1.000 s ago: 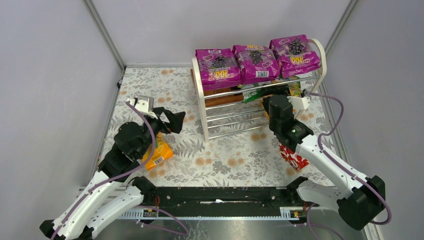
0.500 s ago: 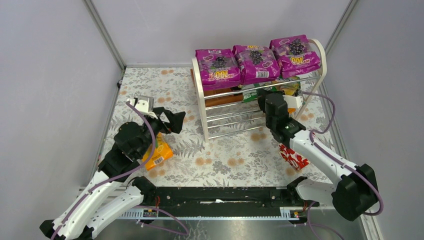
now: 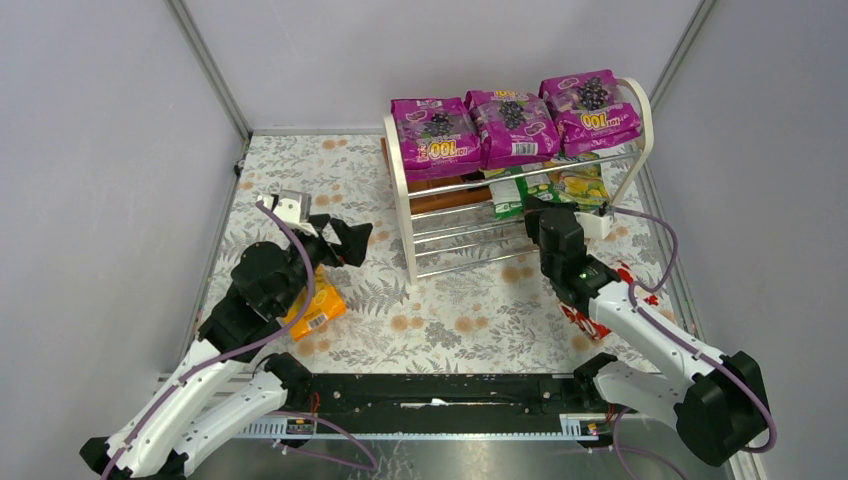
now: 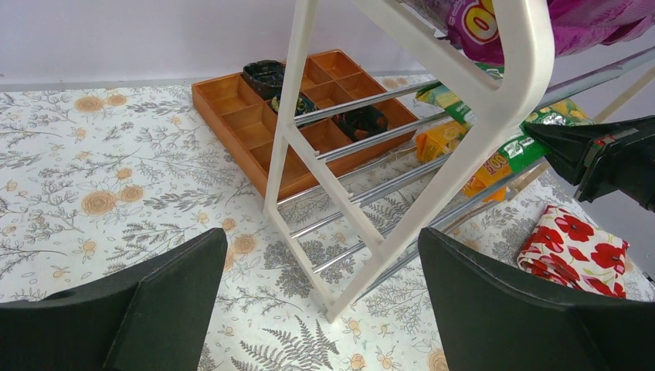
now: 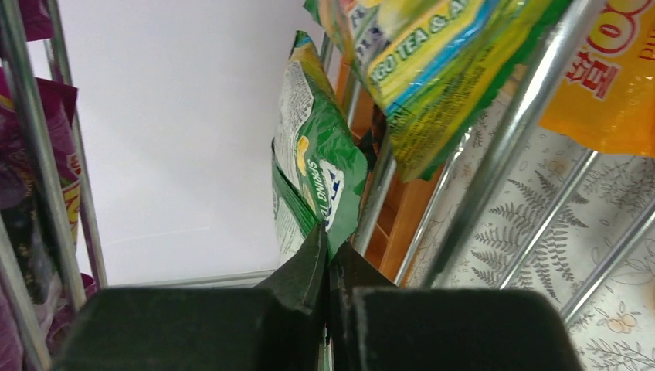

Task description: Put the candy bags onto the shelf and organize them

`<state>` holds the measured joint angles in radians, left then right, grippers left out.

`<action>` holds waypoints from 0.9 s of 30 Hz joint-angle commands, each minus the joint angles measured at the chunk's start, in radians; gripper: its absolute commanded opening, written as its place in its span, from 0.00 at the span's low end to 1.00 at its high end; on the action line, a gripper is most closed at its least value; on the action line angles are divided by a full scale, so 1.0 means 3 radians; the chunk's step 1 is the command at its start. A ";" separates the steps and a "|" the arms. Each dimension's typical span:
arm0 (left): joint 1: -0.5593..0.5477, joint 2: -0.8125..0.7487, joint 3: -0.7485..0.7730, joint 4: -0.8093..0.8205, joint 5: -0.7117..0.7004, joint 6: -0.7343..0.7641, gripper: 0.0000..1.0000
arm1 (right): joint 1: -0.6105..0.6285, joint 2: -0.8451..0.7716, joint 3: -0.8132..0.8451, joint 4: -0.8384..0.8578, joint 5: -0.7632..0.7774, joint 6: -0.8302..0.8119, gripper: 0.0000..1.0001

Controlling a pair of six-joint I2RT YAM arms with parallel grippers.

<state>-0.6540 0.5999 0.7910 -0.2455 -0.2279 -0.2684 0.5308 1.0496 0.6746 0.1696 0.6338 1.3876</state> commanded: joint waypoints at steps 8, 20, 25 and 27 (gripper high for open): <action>-0.0011 0.0034 0.0022 0.0137 0.0044 0.0013 0.99 | -0.0019 -0.0178 -0.0155 -0.0354 0.0044 0.0169 0.04; -0.0013 0.0039 0.0027 0.0128 0.0037 0.0012 0.99 | -0.0017 -0.0268 -0.0098 -0.0487 -0.0165 -0.0238 0.54; -0.0013 0.0045 0.0025 0.0118 0.0014 0.0015 0.99 | -0.0020 -0.0546 -0.0124 -0.0871 -0.0409 -0.0821 0.75; -0.0013 0.0055 0.0028 0.0121 0.0010 0.0015 0.99 | -0.0019 -0.0761 -0.0164 -0.0970 -0.0521 -0.1249 0.78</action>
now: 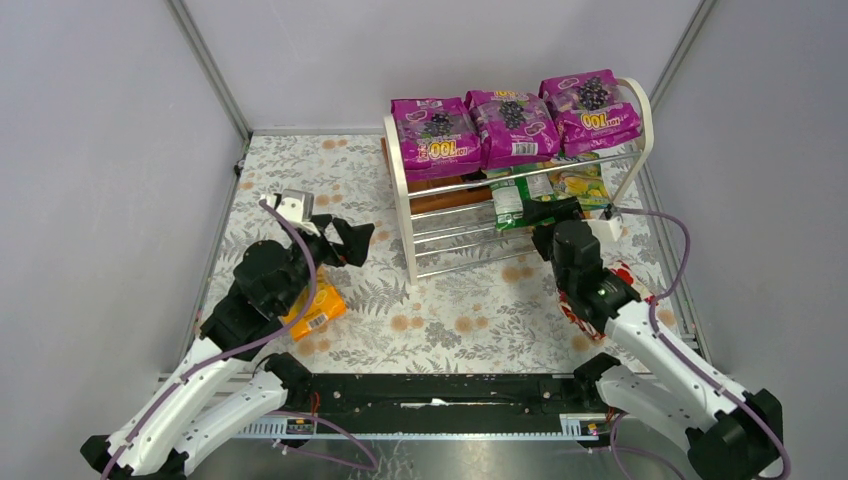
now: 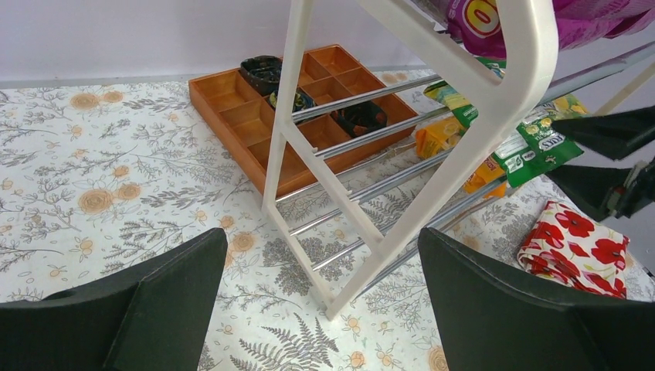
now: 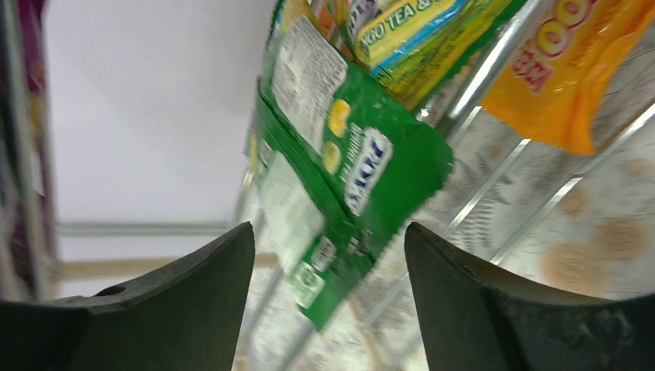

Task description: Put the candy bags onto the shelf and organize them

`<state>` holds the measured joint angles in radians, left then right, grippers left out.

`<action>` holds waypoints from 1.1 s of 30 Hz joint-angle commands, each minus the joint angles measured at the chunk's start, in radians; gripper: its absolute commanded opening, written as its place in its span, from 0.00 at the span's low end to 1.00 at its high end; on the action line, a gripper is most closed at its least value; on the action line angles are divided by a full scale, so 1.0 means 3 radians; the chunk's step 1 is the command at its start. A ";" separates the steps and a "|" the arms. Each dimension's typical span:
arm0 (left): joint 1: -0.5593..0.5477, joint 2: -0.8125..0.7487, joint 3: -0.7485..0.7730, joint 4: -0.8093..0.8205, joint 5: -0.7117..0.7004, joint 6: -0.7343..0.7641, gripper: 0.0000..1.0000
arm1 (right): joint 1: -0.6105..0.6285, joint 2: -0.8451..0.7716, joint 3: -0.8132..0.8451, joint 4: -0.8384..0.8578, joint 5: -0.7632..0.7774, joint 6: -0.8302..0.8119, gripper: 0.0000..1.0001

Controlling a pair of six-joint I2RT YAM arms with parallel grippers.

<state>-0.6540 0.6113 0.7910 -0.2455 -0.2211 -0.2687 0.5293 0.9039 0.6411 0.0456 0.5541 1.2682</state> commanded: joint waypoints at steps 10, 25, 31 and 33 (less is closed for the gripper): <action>-0.0013 0.0249 0.0055 0.0080 -0.0115 -0.0058 0.99 | -0.0015 -0.1076 -0.0132 -0.1345 -0.0478 -0.2330 1.00; 0.0479 0.1286 0.0402 -0.0998 -0.1018 -0.0937 0.99 | -0.0015 -0.0661 -0.0313 -0.0924 -0.1651 -0.2941 1.00; 0.1649 0.1436 0.0266 -0.1228 -0.0232 -0.1059 0.99 | -0.0014 -0.0730 -0.0426 -0.0836 -0.1771 -0.3114 1.00; 0.1993 0.1541 0.0271 -0.1398 -0.0195 -0.1169 0.99 | -0.0012 -0.0790 -0.0492 -0.0745 -0.1813 -0.3140 1.00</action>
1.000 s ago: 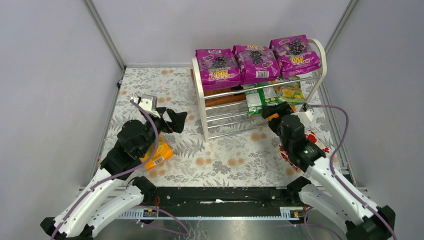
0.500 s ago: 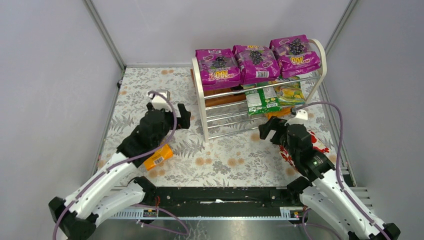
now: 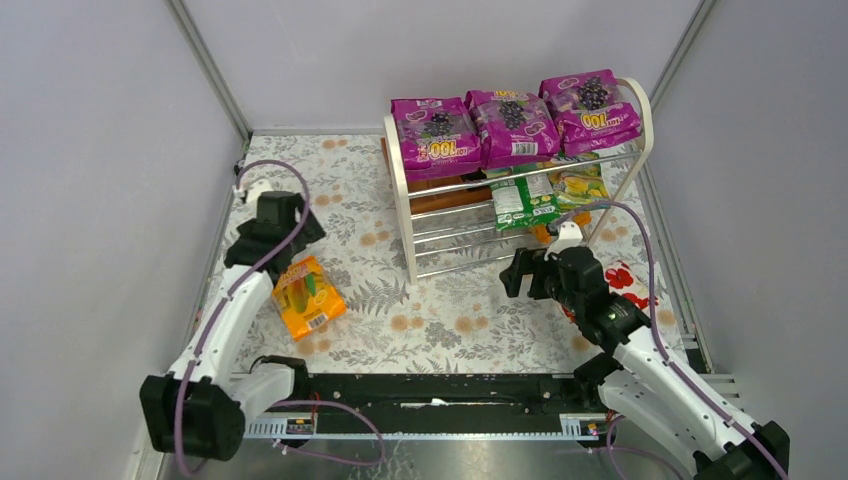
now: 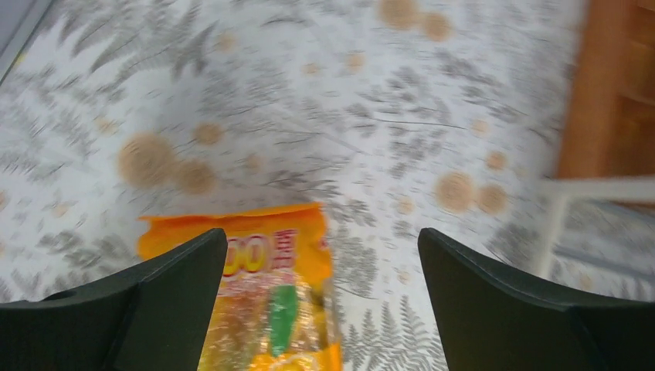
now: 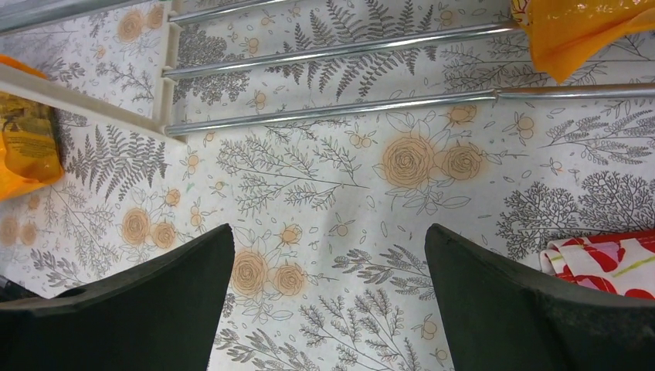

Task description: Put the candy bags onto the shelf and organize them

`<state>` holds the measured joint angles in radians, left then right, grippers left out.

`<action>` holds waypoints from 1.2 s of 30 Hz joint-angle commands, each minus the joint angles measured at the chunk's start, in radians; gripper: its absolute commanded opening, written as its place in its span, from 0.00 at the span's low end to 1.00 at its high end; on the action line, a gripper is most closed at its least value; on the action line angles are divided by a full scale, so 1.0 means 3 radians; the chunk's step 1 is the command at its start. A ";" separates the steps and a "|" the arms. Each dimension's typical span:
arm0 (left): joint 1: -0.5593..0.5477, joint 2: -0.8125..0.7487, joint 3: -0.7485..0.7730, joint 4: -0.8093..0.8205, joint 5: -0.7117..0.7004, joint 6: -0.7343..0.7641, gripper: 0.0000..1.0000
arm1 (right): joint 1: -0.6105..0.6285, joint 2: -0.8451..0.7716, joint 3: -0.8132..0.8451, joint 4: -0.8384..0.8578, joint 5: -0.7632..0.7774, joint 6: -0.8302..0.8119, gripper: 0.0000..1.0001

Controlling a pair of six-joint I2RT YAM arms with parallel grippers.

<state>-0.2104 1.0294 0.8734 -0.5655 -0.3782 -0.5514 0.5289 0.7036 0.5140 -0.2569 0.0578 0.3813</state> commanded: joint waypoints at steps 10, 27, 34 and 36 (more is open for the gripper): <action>0.1071 0.0202 -0.0332 -0.0606 -0.0291 -0.1141 0.99 | -0.0014 -0.0301 -0.0136 0.0329 -0.0051 -0.0216 1.00; 0.1086 -0.0098 -0.1262 0.0487 0.2235 -0.1578 0.82 | -0.0011 -0.0262 -0.0137 0.0344 -0.0048 -0.0227 1.00; 0.1008 -0.0267 -0.0881 0.0138 0.1551 -0.0943 0.99 | -0.0011 -0.0173 -0.0133 0.0372 -0.0086 -0.0232 1.00; 0.0997 -0.0273 -0.0839 0.0018 0.1501 -0.0848 0.99 | -0.0014 -0.0136 -0.0132 0.0383 -0.0104 -0.0232 1.00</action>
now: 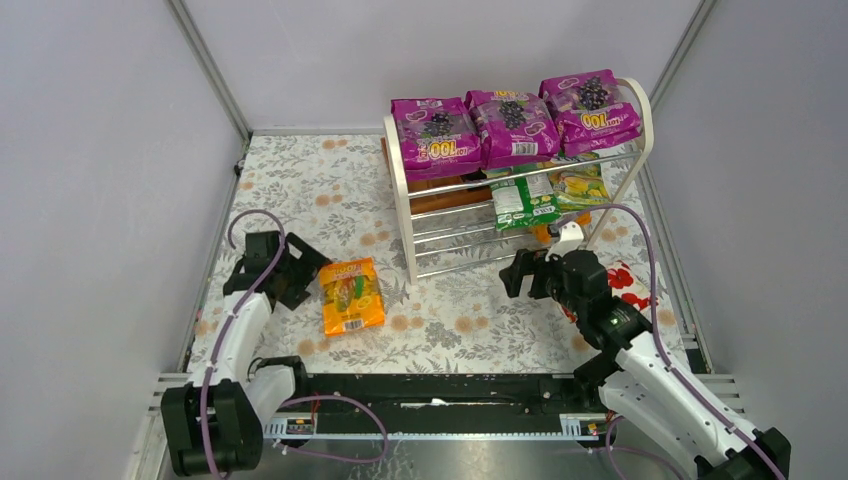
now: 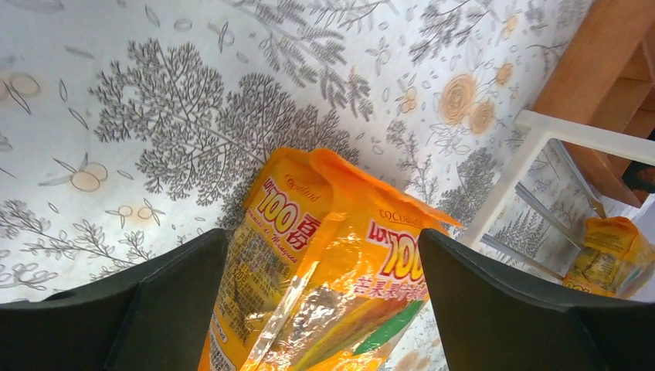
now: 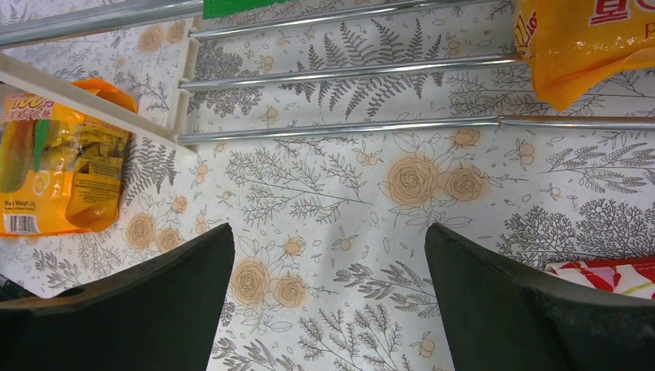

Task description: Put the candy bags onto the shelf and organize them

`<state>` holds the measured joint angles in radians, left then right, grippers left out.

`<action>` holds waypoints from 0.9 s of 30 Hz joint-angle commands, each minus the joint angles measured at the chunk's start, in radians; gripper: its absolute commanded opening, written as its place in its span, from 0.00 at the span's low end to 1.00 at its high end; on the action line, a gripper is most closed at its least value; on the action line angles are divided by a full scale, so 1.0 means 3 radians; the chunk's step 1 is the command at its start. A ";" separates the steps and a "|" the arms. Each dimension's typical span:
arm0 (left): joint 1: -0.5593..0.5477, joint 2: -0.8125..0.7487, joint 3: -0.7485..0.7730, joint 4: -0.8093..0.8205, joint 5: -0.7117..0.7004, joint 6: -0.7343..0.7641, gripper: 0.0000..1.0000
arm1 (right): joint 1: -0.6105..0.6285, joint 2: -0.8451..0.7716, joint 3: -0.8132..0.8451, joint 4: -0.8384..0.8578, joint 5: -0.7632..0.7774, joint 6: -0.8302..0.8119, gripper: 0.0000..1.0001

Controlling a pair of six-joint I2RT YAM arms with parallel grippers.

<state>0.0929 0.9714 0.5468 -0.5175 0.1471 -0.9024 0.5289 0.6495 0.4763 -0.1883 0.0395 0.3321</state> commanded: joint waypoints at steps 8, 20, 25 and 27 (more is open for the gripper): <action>-0.1005 -0.0333 0.0277 -0.0501 -0.0876 -0.0056 0.91 | -0.0013 0.0241 0.0005 0.0231 -0.0278 -0.0097 1.00; -0.1426 -0.0603 -0.0245 -0.0354 -0.0203 -0.0504 0.76 | -0.0014 0.0449 0.0032 0.0274 -0.0523 -0.0094 1.00; -0.1684 -0.0810 -0.0408 -0.0199 -0.0048 -0.0528 0.55 | -0.0011 0.0632 -0.0010 0.0462 -0.0689 0.0371 1.00; -0.1786 -0.0861 -0.0505 -0.0162 -0.0008 -0.0571 0.51 | -0.0003 0.0689 -0.0126 0.0824 -0.0923 0.0684 1.00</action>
<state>-0.3992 0.7441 0.4393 -0.6220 0.0750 -1.0370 0.5289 0.8303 0.4706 -0.1032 -0.1257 0.3805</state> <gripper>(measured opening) 0.541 0.995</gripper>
